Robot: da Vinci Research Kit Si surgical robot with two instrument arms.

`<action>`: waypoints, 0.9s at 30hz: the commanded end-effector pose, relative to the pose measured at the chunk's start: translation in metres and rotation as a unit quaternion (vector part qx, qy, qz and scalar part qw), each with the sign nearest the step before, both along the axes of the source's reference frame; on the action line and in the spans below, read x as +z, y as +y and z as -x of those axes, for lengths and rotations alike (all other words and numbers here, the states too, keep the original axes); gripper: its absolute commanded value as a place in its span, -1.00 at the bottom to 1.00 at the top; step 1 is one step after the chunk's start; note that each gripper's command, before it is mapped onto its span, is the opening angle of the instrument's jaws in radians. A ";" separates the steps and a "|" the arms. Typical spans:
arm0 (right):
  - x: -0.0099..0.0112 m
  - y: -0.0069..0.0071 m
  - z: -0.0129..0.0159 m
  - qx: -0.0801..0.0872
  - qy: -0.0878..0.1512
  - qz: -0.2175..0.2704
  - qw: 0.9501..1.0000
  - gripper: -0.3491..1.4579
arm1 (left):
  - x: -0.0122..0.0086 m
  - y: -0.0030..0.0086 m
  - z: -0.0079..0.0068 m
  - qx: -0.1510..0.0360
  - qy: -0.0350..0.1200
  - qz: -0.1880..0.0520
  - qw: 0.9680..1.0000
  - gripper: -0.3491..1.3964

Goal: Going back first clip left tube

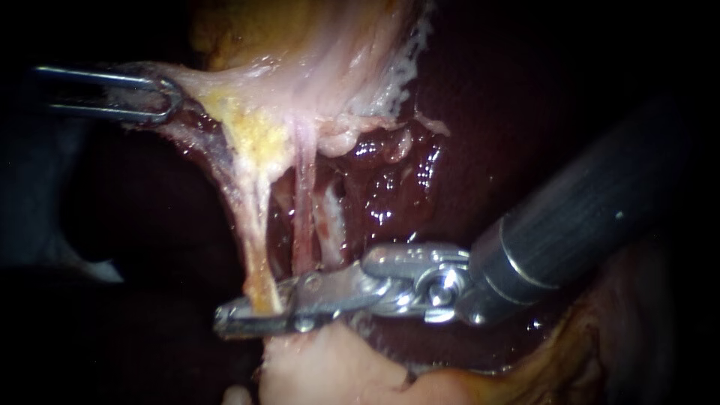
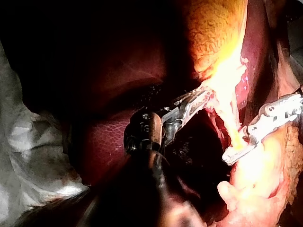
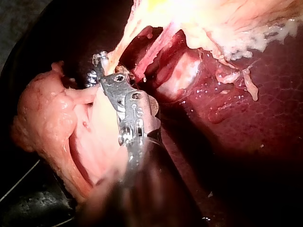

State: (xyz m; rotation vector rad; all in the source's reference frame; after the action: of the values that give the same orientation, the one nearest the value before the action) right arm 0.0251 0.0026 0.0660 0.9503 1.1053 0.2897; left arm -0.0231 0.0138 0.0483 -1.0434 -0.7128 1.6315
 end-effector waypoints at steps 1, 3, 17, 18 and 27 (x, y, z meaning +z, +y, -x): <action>0.0000 0.0000 0.0000 0.001 0.000 0.000 1.000 -1.00 | 0.0000 0.0000 0.0000 0.000 0.000 0.000 1.000 -1.00; 0.0000 0.0000 0.0000 0.003 0.003 -0.001 1.000 -1.00 | 0.0000 0.0000 0.0000 0.000 0.000 0.000 1.000 -1.00; 0.0000 0.0001 -0.0007 0.046 0.020 0.049 0.998 -0.12 | 0.0000 0.0000 0.0000 0.000 0.000 0.000 1.000 -1.00; 0.0001 0.0003 -0.0006 0.052 0.020 0.060 0.997 -0.11 | 0.0000 0.0000 0.0000 0.000 0.000 0.000 1.000 -1.00; 0.0009 0.0019 0.0016 0.102 0.013 0.155 0.982 -0.07 | -0.0001 -0.0001 0.0000 0.000 0.000 0.000 1.000 -1.00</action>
State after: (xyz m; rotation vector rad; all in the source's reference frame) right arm 0.0233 0.0046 0.0669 0.5544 1.2337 0.2617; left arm -0.0231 0.0137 0.0482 -1.0433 -0.7125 1.6317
